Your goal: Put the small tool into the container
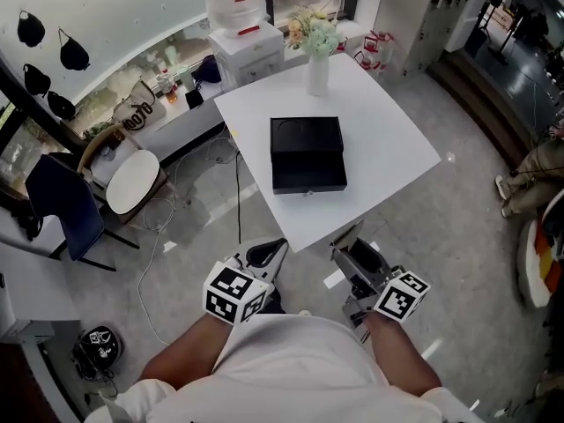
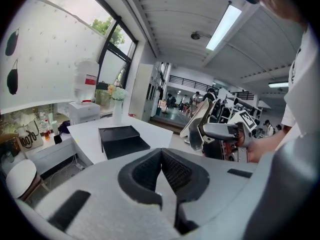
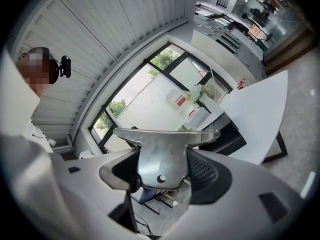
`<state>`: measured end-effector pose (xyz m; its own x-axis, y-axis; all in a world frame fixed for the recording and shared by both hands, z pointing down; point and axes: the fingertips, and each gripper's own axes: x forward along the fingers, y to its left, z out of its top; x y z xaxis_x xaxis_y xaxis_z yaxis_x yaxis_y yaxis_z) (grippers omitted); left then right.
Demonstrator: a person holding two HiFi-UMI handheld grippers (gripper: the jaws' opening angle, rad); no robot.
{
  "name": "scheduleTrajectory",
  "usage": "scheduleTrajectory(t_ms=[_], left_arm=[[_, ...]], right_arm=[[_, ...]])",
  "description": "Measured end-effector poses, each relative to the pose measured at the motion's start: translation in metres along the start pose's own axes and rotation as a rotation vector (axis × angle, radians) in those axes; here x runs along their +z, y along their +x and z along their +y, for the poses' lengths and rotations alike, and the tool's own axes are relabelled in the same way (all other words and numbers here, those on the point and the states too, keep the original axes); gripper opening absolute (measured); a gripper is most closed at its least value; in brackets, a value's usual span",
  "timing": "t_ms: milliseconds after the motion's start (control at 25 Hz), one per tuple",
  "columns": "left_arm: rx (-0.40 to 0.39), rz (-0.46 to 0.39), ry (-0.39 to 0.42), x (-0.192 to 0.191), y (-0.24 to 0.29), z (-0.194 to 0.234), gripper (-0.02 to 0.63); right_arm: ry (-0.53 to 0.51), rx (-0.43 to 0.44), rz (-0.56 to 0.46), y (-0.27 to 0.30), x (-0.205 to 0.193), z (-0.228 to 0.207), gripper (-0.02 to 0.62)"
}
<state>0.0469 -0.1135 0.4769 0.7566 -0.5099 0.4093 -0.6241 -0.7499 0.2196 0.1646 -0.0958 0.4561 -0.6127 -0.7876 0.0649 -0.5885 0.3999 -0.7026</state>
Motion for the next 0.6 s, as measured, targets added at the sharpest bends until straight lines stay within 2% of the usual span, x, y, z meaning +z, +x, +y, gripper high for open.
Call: scheduleTrajectory(t_ms=[160, 400, 600], left_arm=[[0.0, 0.003, 0.001, 0.017, 0.015, 0.043, 0.008], [-0.025, 0.012, 0.016, 0.039, 0.032, 0.1, 0.008], [-0.058, 0.04, 0.029, 0.045, 0.042, 0.144, 0.009]], right_arm=[[-0.08, -0.059, 0.043, 0.04, 0.014, -0.015, 0.288], [-0.145, -0.157, 0.096, 0.091, 0.024, -0.043, 0.288], [-0.155, -0.253, 0.119, 0.13, 0.031, -0.068, 0.288]])
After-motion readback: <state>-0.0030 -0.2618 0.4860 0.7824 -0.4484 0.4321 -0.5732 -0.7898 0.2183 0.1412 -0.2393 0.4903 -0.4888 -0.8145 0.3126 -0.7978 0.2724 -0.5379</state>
